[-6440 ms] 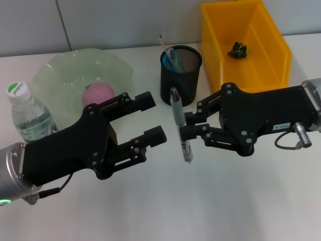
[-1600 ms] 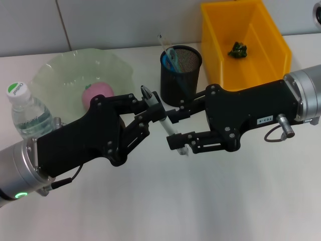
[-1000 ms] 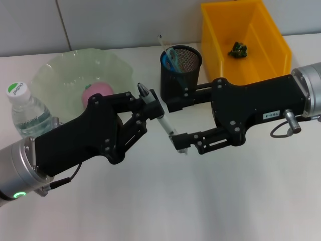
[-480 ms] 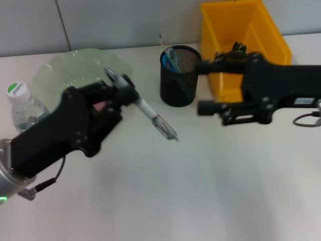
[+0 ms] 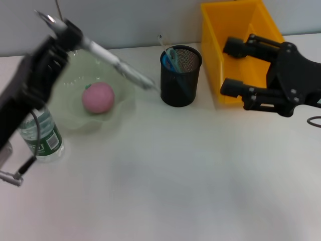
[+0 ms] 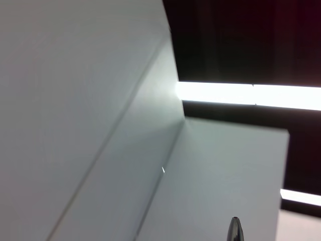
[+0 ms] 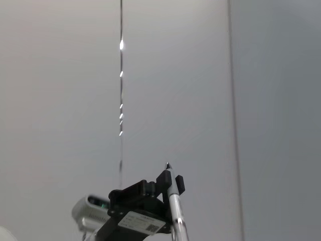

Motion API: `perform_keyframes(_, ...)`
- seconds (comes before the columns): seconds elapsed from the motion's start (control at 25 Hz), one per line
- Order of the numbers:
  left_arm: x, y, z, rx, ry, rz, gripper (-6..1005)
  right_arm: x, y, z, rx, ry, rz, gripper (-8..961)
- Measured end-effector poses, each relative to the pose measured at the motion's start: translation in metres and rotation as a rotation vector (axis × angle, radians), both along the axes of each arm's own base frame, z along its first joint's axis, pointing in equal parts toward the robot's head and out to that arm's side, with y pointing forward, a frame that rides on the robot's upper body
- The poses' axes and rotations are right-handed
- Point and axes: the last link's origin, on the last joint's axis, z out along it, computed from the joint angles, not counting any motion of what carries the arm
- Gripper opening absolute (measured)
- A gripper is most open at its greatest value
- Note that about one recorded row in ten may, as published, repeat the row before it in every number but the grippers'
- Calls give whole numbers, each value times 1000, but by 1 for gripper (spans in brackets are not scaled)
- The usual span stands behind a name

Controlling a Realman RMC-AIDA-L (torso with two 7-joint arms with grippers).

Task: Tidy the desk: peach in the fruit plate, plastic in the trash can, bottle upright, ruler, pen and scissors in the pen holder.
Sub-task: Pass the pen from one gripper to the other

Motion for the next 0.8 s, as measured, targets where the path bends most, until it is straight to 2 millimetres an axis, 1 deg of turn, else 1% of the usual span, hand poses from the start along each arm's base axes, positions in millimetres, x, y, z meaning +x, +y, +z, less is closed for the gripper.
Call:
perform_keyframes(0.2, 0, 9, 10, -33, -118, 56, 144, 7, -1, -5, 88, 78, 2, 787)
perform_keyframes(0.4, 1, 15, 17, -66, -207, 78, 144, 5, 0, -17, 159, 106, 45, 787)
perform_keyframes(0.6, 3, 17, 17, -105, -300, 107, 144, 0, 3, -29, 220, 135, 86, 787)
perform_keyframes(0.72, 3, 20, 15, -139, -334, 135, 145, -6, 5, -39, 274, 137, 126, 787)
perform_keyframes(0.8, 3, 22, 13, -162, -347, 154, 145, -7, 5, -41, 292, 138, 140, 787)
